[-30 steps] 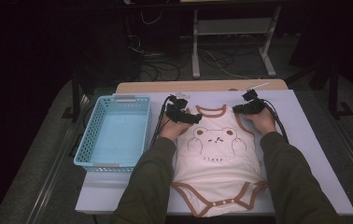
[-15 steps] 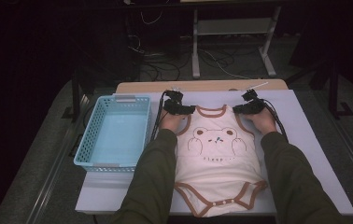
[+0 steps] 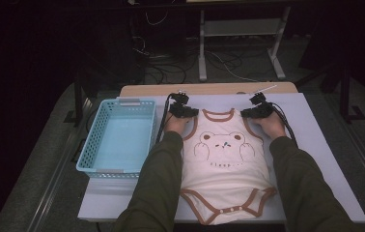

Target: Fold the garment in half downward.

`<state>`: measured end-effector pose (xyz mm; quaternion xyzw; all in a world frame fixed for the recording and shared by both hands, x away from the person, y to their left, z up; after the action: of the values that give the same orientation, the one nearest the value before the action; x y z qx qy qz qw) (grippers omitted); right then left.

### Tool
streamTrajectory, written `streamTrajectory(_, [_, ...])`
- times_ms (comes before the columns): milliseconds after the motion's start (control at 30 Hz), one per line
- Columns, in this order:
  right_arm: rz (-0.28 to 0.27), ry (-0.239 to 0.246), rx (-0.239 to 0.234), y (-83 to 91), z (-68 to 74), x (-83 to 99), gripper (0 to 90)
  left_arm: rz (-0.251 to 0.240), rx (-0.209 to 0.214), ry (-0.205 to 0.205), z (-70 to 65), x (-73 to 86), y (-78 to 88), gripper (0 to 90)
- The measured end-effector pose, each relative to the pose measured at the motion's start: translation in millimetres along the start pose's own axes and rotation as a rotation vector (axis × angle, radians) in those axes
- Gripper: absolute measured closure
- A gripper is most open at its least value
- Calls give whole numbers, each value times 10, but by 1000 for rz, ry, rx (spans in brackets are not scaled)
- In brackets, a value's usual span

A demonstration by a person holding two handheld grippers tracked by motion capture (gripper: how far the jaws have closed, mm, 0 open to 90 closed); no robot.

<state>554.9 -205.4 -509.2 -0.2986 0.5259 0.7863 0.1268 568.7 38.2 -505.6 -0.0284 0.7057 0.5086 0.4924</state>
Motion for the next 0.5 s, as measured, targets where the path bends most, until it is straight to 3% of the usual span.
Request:
streamTrajectory(200, [-1, -2, 0, -1, 0, 0, 775, 1, 7, -5, -38, -1, -19, 679])
streamTrajectory(500, [2, -12, -1, 0, 1, -1, 776, 17, 18, -47, -100, -1, -31, 838])
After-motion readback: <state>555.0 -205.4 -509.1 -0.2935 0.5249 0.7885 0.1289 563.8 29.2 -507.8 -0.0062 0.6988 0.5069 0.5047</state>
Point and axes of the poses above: each handheld gripper's, and its own axes: y roughly backward along the jaws, x roughly out of its underside, z roughly to its left, the point moved 8 cm from there along -y, roughly forward along the jaws, and after that the axes turned 13 degrees about -y, right-handed, at the moved point
